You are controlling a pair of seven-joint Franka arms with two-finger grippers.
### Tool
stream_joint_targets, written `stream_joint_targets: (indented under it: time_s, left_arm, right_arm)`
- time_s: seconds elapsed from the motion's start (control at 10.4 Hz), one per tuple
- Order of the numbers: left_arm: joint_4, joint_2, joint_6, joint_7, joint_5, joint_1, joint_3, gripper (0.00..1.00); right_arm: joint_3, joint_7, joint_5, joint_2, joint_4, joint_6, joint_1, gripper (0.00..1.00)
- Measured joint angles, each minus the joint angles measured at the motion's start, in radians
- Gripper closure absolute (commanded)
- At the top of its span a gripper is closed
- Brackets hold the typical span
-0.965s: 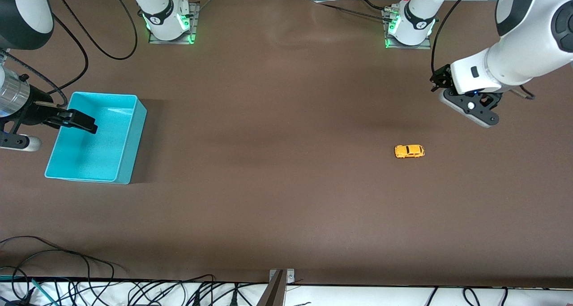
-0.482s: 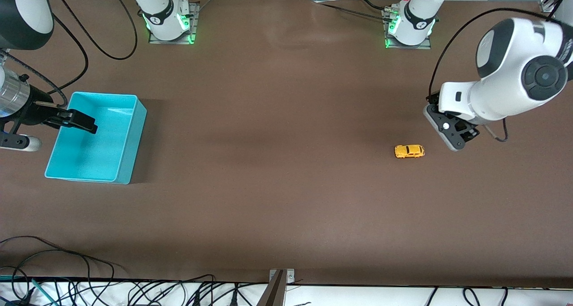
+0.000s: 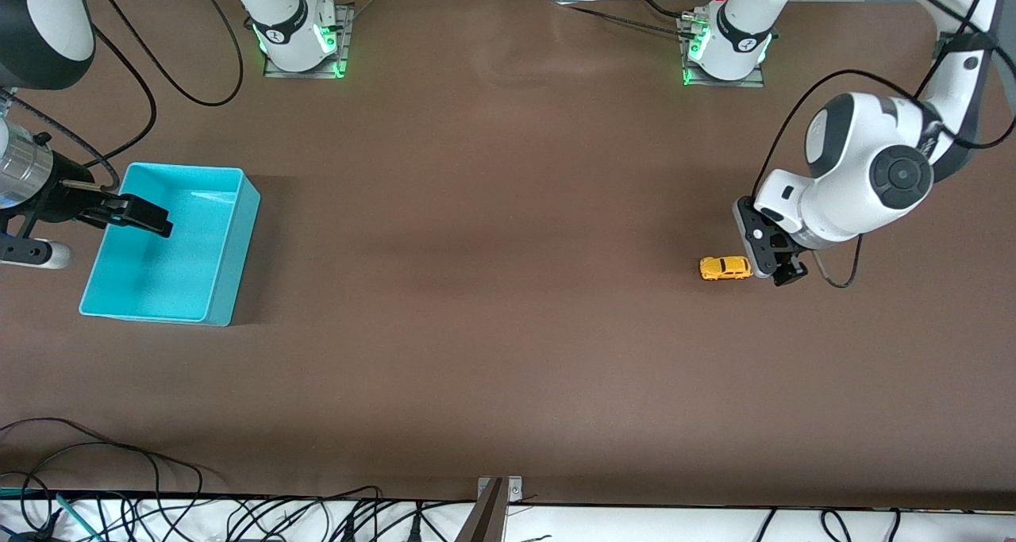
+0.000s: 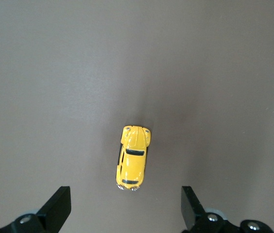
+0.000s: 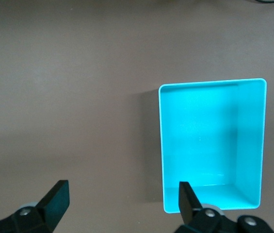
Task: Wind up and store yellow beetle car
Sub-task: 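Close the left gripper on the yellow car's body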
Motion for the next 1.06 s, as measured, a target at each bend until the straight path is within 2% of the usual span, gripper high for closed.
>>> stream_joint_targets:
  time_s: [0.48, 0.77, 1.06]
  left_arm:
    - [-0.062, 0.127, 0.16, 0.111, 0.0, 0.006, 0.0, 0.0]
    - [-0.121, 0.14, 0.255, 0.12, 0.003, 0.008, 0.001, 0.0]
    - [-0.141, 0.153, 0.313, 0.123, 0.059, 0.024, 0.01, 0.0]
  right_arm:
    - [-0.002, 0.0, 0.0, 0.0, 0.0, 0.0, -0.001, 0.0]
    - [-0.003, 0.0, 0.0, 0.0, 0.0, 0.0, -0.001, 0.0]
    - [-0.003, 0.0, 0.0, 0.0, 0.0, 0.0, -0.001, 0.0]
